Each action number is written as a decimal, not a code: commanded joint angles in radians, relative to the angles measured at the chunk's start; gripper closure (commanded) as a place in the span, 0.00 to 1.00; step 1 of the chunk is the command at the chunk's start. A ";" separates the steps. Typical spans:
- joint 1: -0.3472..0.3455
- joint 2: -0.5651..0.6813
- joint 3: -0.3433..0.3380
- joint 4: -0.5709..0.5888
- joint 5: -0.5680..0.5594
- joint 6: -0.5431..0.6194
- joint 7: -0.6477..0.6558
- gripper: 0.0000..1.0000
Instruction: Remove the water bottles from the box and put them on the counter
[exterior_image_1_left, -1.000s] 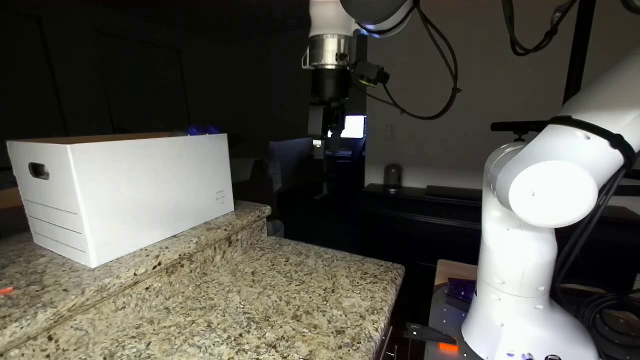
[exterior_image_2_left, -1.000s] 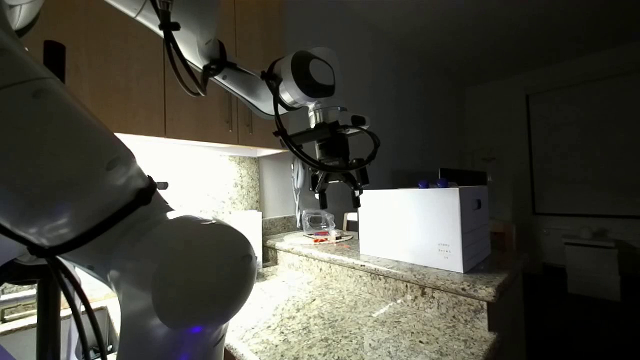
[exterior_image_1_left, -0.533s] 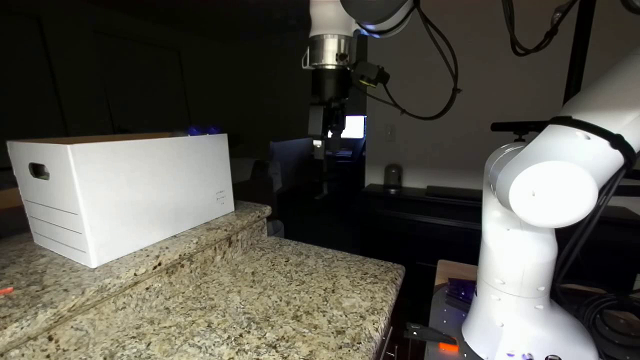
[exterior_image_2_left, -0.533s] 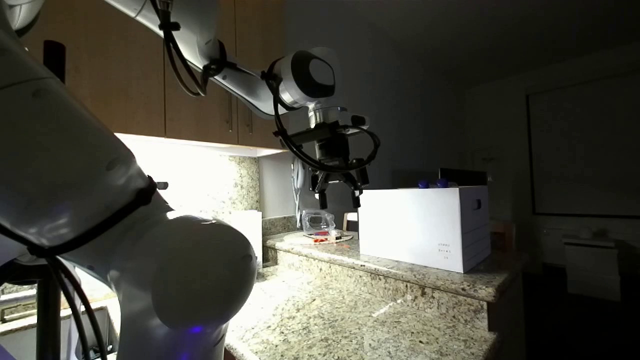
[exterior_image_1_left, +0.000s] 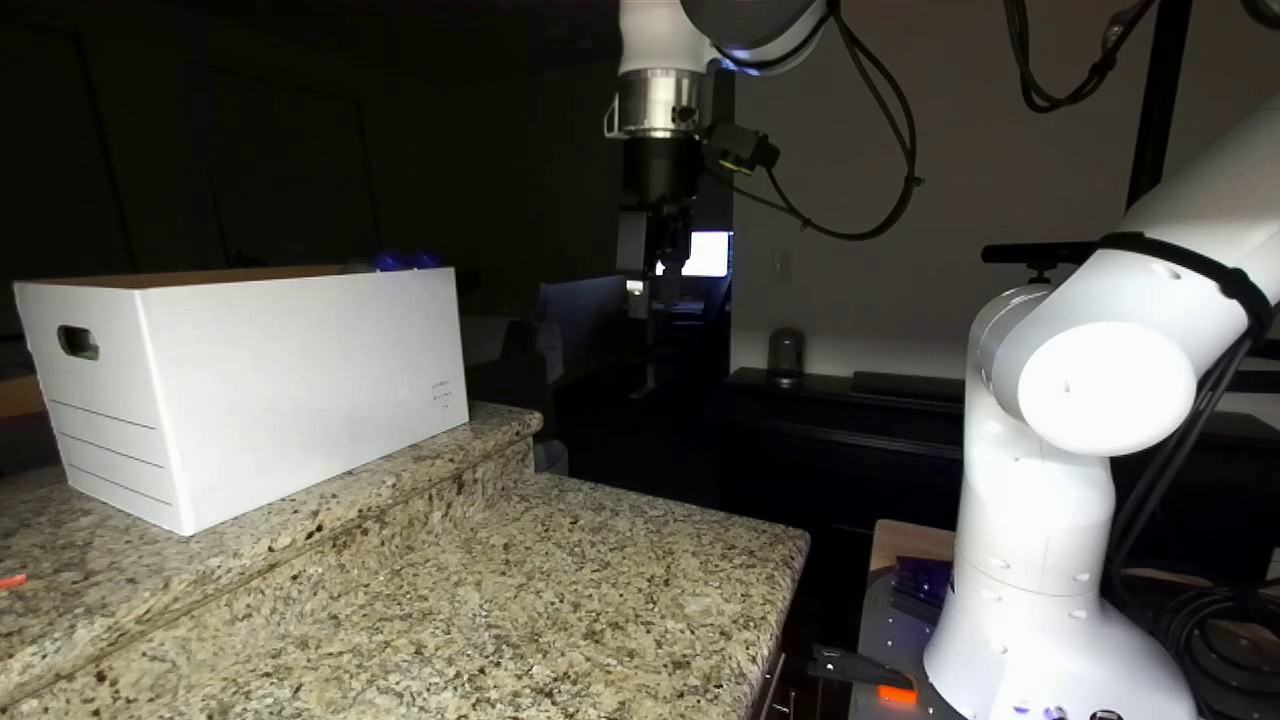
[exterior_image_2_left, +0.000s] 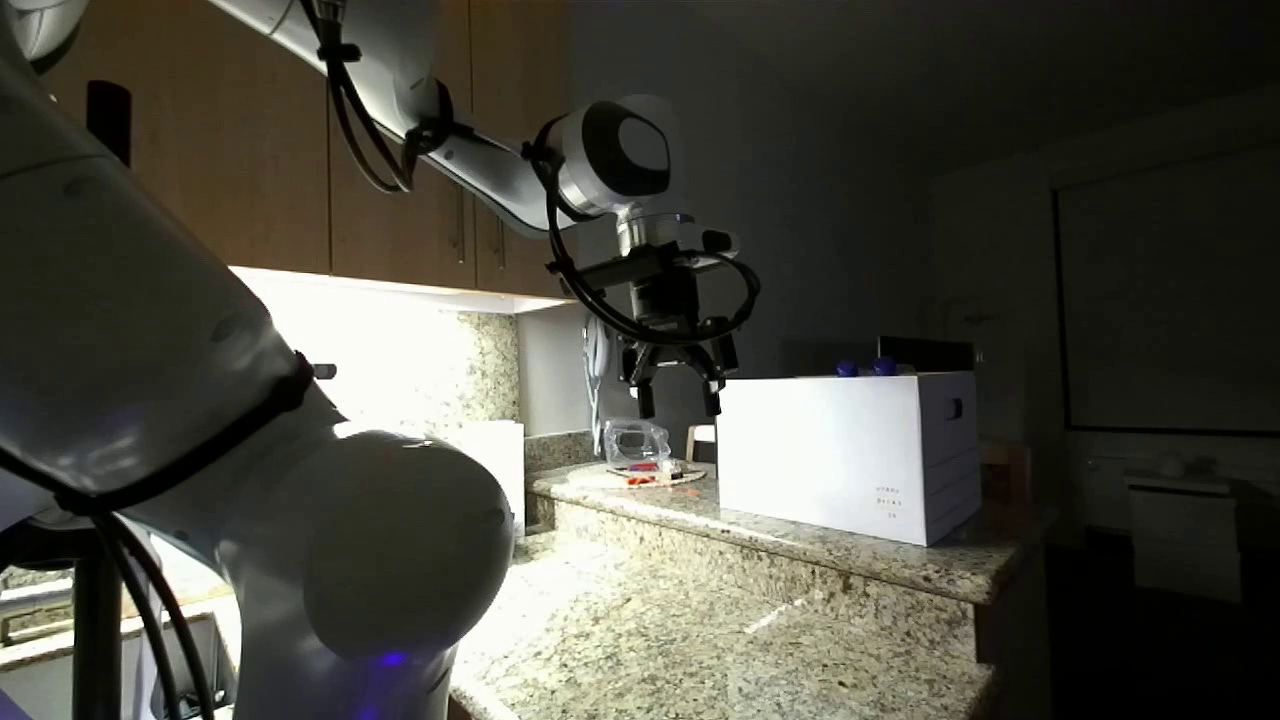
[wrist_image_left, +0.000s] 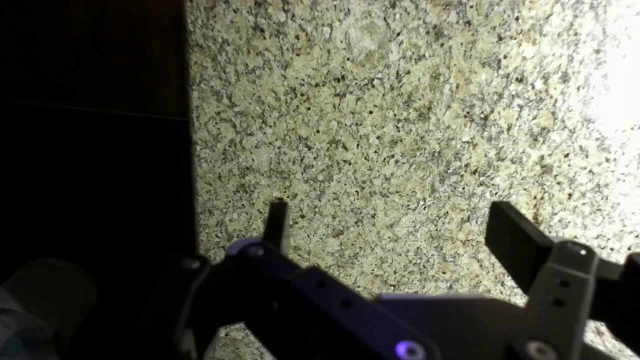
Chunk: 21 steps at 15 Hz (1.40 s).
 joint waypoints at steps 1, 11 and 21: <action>0.003 0.001 -0.002 0.003 -0.002 -0.003 0.002 0.00; -0.004 -0.016 0.004 -0.048 -0.087 0.271 -0.040 0.00; -0.083 0.233 -0.026 0.179 -0.233 0.815 -0.057 0.00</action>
